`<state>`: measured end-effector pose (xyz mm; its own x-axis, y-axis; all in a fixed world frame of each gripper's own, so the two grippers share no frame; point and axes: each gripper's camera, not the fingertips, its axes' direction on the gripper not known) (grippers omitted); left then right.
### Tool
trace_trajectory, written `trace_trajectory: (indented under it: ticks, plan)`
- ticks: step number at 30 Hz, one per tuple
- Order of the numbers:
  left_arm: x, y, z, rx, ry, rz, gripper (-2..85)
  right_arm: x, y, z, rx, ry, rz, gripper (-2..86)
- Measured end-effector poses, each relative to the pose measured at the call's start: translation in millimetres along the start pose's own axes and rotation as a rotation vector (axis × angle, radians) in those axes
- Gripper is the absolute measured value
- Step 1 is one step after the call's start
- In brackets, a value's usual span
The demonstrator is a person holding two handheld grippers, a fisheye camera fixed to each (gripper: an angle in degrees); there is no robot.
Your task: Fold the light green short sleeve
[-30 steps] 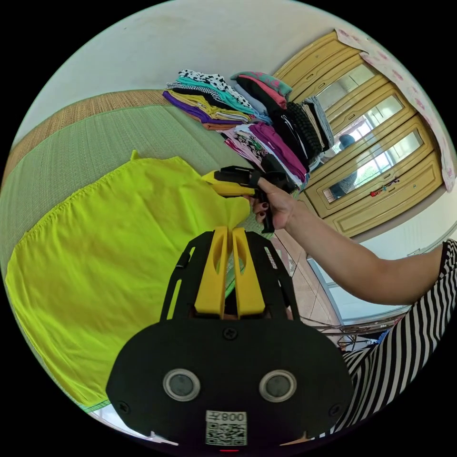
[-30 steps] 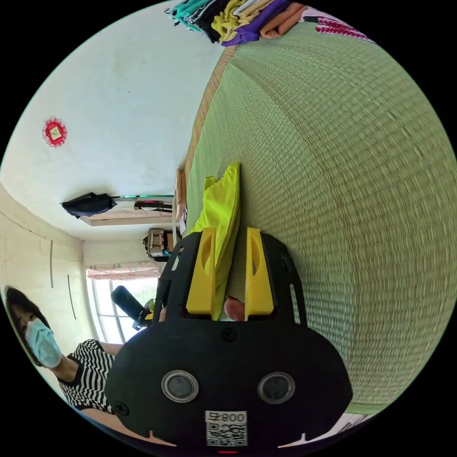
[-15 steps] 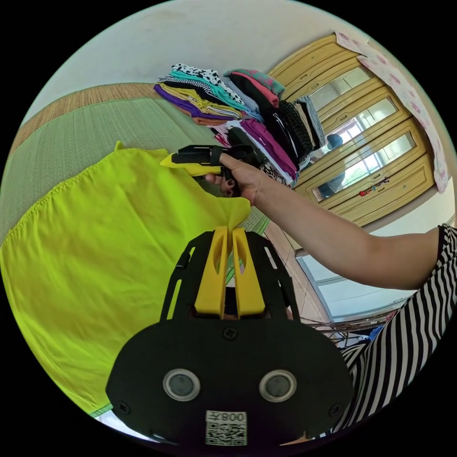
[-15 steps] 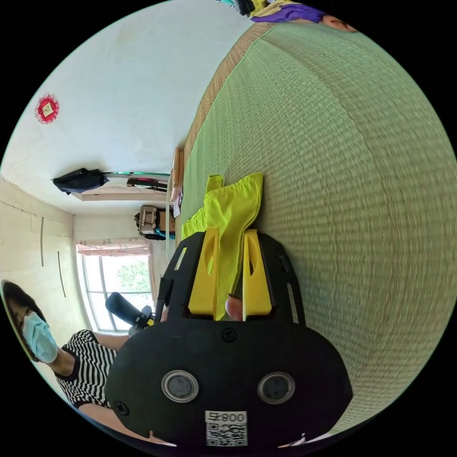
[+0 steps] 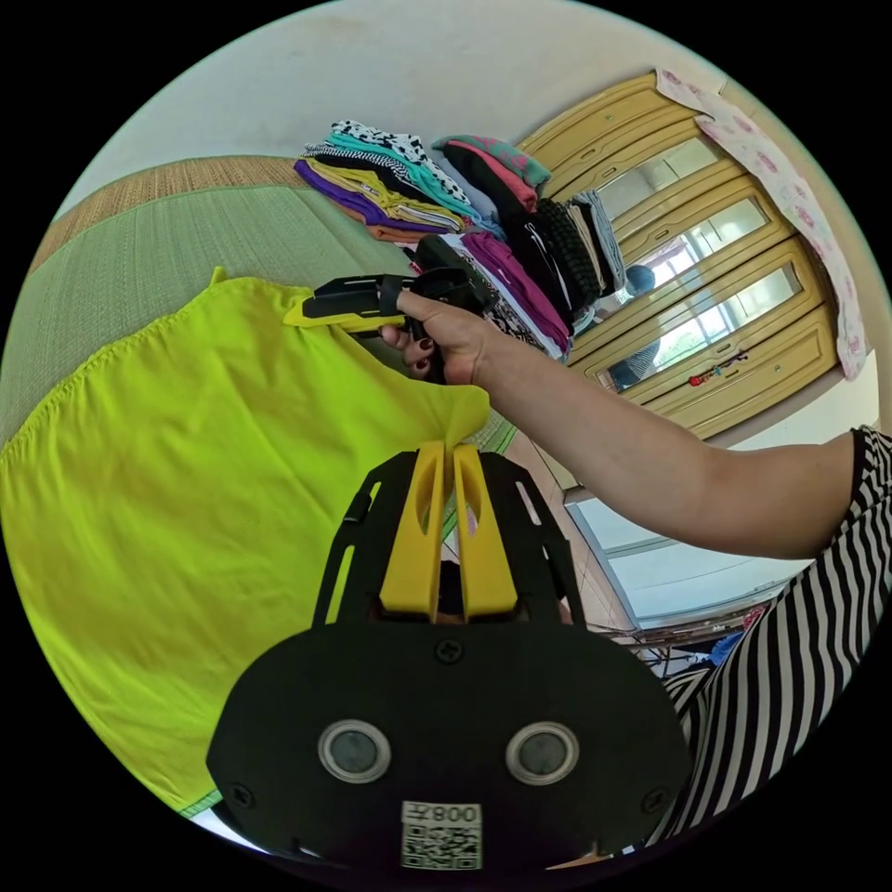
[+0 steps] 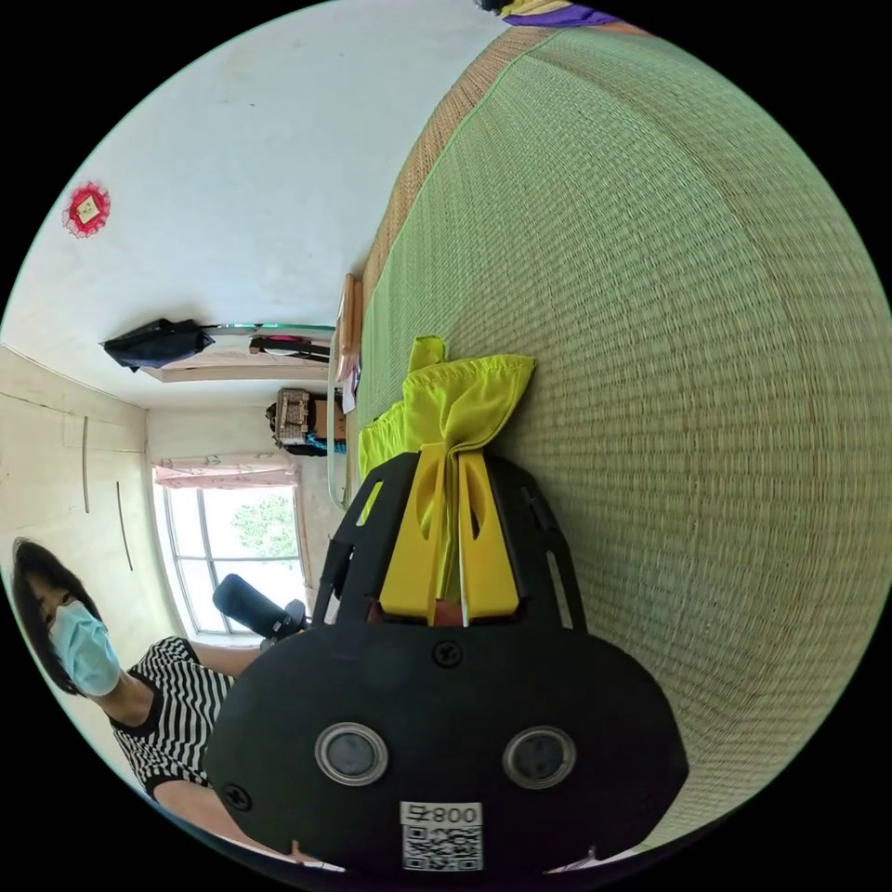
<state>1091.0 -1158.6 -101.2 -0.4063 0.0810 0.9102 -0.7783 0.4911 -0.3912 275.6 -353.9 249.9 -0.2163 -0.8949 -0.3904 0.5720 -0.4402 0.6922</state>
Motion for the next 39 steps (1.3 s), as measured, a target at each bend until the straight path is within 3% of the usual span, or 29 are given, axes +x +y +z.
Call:
trace_trajectory:
  ticks: [21, 31, 39]
  plan:
    - [-56, 79, 5, 0.055, 0.097, 0.024, 1.1, -118, 14, -22, 0.104, 0.108, 0.031, 1.4]
    - [-124, 172, -51, 0.220, 0.093, -0.050, 1.0, -231, 13, 15, 0.150, 0.063, -0.055, 1.4]
    - [-196, 276, -103, 0.400, 0.078, -0.209, 1.0, -351, 6, 98, 0.115, 0.030, -0.172, 1.2]
